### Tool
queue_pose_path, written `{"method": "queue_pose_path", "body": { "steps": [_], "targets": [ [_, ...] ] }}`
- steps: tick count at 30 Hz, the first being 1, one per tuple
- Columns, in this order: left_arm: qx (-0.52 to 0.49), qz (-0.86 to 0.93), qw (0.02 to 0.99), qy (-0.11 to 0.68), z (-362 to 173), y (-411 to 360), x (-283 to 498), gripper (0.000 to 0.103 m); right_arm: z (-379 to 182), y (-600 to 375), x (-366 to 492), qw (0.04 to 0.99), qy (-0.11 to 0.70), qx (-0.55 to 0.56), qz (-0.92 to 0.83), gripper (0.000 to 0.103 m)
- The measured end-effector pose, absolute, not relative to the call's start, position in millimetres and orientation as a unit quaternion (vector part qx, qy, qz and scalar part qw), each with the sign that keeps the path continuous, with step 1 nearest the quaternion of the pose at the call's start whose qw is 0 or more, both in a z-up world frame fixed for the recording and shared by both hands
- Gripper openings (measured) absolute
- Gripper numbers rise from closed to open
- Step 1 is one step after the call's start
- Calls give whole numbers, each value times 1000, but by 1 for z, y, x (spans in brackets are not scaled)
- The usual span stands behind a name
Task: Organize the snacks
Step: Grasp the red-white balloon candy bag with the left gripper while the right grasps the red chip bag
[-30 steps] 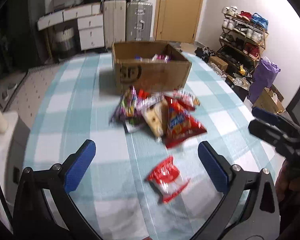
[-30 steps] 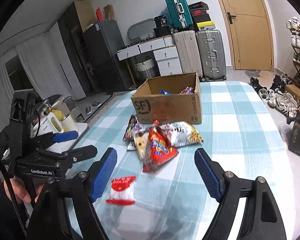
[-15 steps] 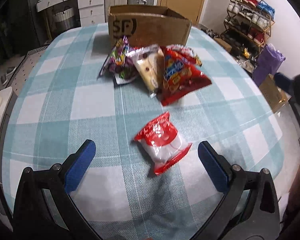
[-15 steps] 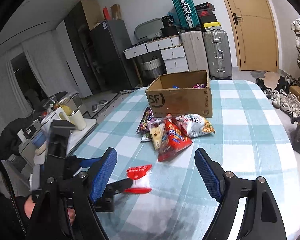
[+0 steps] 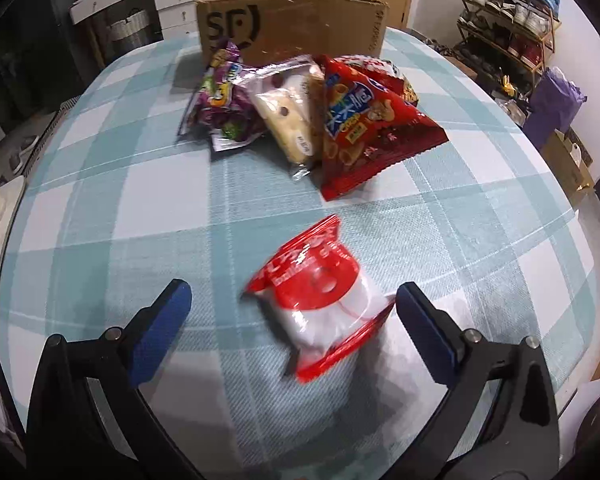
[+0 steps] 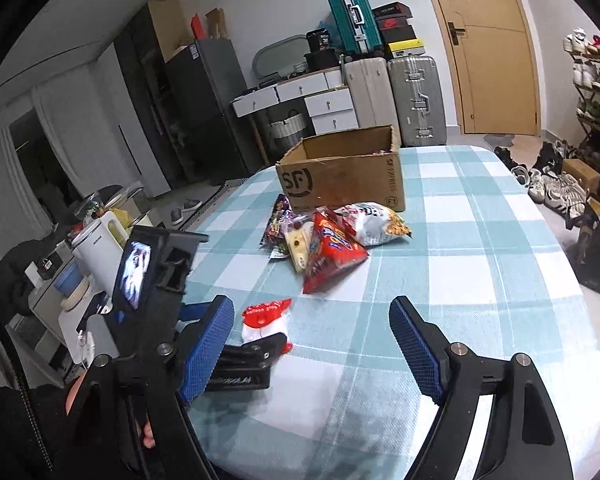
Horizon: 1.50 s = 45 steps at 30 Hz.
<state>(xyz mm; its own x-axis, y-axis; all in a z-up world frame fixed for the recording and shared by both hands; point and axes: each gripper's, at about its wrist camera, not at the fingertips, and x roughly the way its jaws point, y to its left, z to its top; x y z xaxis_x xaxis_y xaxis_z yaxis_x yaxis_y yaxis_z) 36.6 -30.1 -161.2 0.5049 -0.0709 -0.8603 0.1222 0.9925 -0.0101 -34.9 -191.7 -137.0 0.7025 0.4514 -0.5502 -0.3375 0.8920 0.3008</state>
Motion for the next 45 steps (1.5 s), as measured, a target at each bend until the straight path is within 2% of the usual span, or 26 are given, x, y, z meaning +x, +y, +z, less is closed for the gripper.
{"method": "queue_pose_path", "body": {
  "steps": [2, 4, 6, 8, 11, 45],
  "targets": [
    [29, -53, 866, 496, -165, -34, 41, 101, -139, -196, -37, 919, 320, 91, 211, 82],
    [24, -57, 867, 495, -167, -35, 43, 92, -142, -200, -39, 919, 321, 94, 207, 82],
    [30, -53, 870, 489, -167, -36, 43, 67, -145, -205, -40, 919, 323, 99, 203, 82],
    [29, -62, 874, 482, -165, -35, 42, 52, -149, -209, -40, 918, 327, 105, 201, 82],
    [35, -74, 874, 479, -164, -33, 40, 47, -155, -213, -38, 916, 330, 113, 199, 82],
    [-35, -89, 872, 480, -163, 38, 50, 47, -208, -172, 95, 873, 407, 143, 225, 82]
  ]
}}
